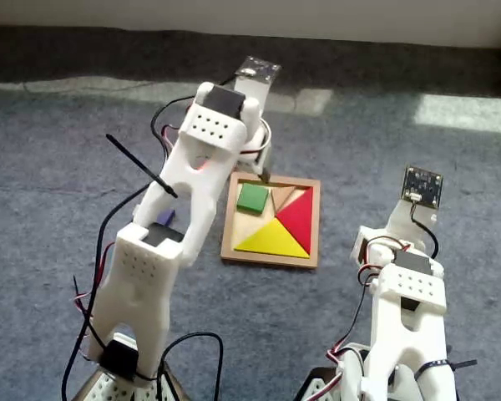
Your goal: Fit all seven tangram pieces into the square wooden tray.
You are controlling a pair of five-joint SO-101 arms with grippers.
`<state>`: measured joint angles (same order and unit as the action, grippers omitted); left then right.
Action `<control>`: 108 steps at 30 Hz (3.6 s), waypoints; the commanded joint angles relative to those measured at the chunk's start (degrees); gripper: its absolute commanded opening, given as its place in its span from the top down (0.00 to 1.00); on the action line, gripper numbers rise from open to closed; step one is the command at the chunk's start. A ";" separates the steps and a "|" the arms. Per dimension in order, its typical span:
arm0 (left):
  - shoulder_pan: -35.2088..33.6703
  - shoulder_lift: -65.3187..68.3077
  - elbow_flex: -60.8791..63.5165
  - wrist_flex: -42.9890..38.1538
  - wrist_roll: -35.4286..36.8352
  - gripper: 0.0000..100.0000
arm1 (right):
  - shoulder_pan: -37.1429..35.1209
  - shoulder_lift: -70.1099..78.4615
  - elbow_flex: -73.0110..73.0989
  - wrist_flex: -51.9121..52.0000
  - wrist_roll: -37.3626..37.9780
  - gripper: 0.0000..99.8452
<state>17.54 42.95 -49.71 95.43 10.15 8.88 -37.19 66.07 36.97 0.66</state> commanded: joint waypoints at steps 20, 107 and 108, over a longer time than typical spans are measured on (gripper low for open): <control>8.31 8.57 -2.68 -9.14 -4.84 0.75 | 0.31 -1.98 -0.48 -1.01 -0.09 0.99; -38.29 -91.12 116.53 -44.57 -10.11 0.82 | -33.01 65.89 -90.42 41.71 -18.02 0.85; -38.29 -91.12 116.53 -44.57 -10.11 0.82 | -32.92 68.26 -93.58 42.77 -18.02 0.85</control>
<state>-20.44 -47.08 67.03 52.18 0.57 -24.26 27.87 -16.57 76.44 -16.31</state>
